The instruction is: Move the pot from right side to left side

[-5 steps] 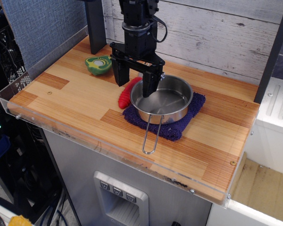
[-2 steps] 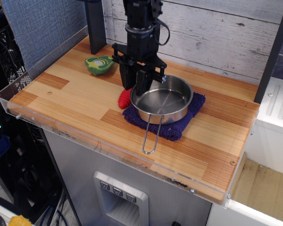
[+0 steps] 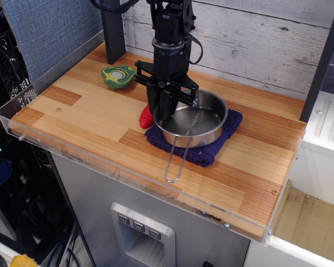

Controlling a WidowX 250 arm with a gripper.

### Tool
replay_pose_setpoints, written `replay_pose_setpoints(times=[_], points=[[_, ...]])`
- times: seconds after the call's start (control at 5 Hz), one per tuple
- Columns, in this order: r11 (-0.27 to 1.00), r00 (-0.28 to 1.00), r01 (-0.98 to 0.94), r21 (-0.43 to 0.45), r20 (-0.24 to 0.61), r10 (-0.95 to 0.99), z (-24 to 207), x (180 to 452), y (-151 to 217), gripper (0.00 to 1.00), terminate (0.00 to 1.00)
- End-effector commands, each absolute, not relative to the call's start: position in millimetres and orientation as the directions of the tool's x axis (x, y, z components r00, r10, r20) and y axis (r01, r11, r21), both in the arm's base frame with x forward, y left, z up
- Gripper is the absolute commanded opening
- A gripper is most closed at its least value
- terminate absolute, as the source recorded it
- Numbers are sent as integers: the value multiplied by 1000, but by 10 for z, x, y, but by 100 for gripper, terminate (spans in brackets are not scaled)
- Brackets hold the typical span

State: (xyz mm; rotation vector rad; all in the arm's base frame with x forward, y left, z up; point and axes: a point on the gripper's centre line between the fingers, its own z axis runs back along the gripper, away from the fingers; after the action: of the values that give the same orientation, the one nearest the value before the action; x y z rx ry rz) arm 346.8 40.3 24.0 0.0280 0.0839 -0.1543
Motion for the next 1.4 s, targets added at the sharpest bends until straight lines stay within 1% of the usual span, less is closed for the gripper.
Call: replay_pose_setpoints(times=[0.0,0.2,0.4,0.6,0.8,1.2], points=[[992,992,122,19,-16,-122,438,3520,532,0,0],[992,991,124,-11,46,-124,600,3494,508,0,0],[994,989,100,-51,114,-94,758,3405,543,0,0],[998,992,25,-61,125,-17,798,3259,766,0,0],[996,992,-59,-68,111,66,744,3127,1141,0,0],[987,986,-157,-35,51,159,605,2932,1901,0,0]])
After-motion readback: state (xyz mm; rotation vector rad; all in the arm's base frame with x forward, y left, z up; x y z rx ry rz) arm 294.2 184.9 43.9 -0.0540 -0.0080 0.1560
